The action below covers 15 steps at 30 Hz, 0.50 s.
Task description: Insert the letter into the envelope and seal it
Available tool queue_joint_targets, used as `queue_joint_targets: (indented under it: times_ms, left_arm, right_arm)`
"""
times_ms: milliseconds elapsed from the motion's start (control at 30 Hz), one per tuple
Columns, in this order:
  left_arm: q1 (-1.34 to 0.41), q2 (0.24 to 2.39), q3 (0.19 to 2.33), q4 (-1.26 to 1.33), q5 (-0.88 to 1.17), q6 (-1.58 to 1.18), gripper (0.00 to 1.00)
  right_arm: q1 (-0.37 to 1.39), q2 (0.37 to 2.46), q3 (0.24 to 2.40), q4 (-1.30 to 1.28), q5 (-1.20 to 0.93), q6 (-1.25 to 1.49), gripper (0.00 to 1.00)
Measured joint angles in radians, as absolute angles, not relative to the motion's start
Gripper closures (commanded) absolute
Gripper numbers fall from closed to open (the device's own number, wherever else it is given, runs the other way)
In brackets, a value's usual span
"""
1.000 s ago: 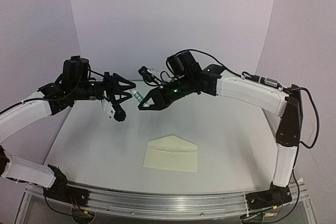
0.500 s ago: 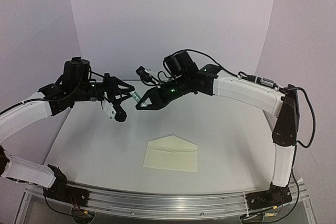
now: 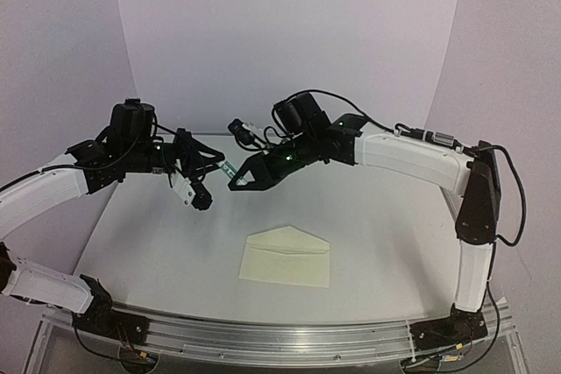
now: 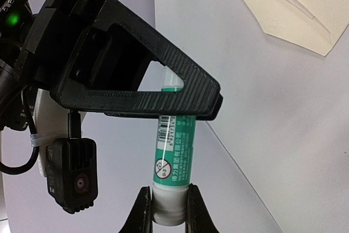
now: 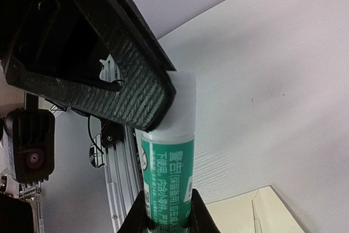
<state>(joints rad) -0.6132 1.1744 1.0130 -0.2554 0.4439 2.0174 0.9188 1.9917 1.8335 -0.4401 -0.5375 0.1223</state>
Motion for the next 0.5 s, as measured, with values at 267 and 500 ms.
queue_joint_targets:
  times_ms: [267, 500]
  left_arm:
    - [-0.603, 1.201, 1.014, -0.261, 0.366, 2.013, 1.0]
    - [-0.586, 1.241, 1.054, -0.293, 0.309, 1.995, 1.0]
  right_arm:
    - [0.911, 1.965, 1.699, -0.439, -0.518, 0.112, 1.0]
    - [0.907, 1.945, 1.651, -0.452, -0.498, 0.111, 1.0]
